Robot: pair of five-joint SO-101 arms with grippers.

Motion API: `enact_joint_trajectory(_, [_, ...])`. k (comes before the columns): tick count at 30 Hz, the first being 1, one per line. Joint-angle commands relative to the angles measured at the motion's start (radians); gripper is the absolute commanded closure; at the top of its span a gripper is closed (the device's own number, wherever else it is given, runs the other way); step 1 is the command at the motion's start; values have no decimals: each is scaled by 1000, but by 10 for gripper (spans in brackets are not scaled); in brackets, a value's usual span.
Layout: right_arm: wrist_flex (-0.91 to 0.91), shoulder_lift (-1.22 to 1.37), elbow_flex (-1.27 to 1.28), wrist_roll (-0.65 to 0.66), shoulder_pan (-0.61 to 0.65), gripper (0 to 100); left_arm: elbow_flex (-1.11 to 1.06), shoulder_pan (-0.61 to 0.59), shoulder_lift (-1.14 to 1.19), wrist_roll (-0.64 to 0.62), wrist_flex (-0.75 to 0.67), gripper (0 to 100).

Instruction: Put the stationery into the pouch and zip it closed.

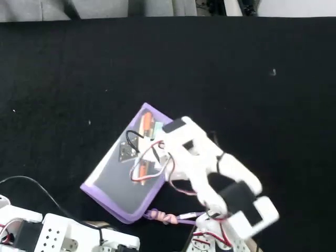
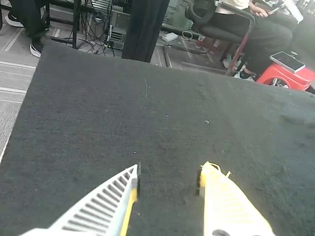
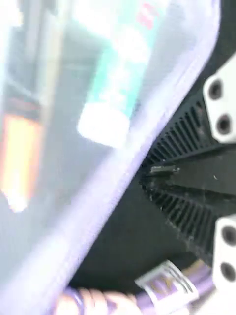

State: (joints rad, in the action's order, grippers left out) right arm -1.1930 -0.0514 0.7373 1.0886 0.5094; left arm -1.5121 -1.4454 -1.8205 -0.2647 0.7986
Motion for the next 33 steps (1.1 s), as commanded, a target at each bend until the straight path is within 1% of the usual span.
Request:
enact_joint_trajectory(1, [75,165,-188,-18,15,984,50,1,-6,11,-21,785])
enact_joint_trajectory(3, [95,255,-292,-57,17,984,50,1,-6,11,-21,785])
enact_joint_trajectory(5, [107,338,-423,-124,11,984,50,1,-6,11,-18,785])
enact_joint_trajectory(9, [86,470,-685,-233,11,985,50,1,-6,11,-15,785])
enact_joint_trajectory(14, [-14,555,-947,-269,11,985,44,1,-6,11,-14,786])
enact_joint_trajectory(19, [-8,622,-1135,-273,11,986,38,1,-6,11,-12,786])
enact_joint_trajectory(23, [-29,674,-1254,-358,9,984,38,1,-6,11,-12,787])
enact_joint_trajectory(26, [-227,677,-1336,-379,-5,983,36,1,-6,11,-12,787])
enact_joint_trajectory(29, [-539,670,-1471,-379,-6,983,22,1,-6,11,-14,785])
enact_joint_trajectory(30, [-585,661,-1494,-387,-9,983,16,1,-6,11,-14,785])
enact_joint_trajectory(32, [-575,619,-1471,-414,-46,973,4,12,-6,9,-14,785])
enact_joint_trajectory(33, [-575,596,-1445,-410,-63,943,-1,12,-6,5,-14,785])
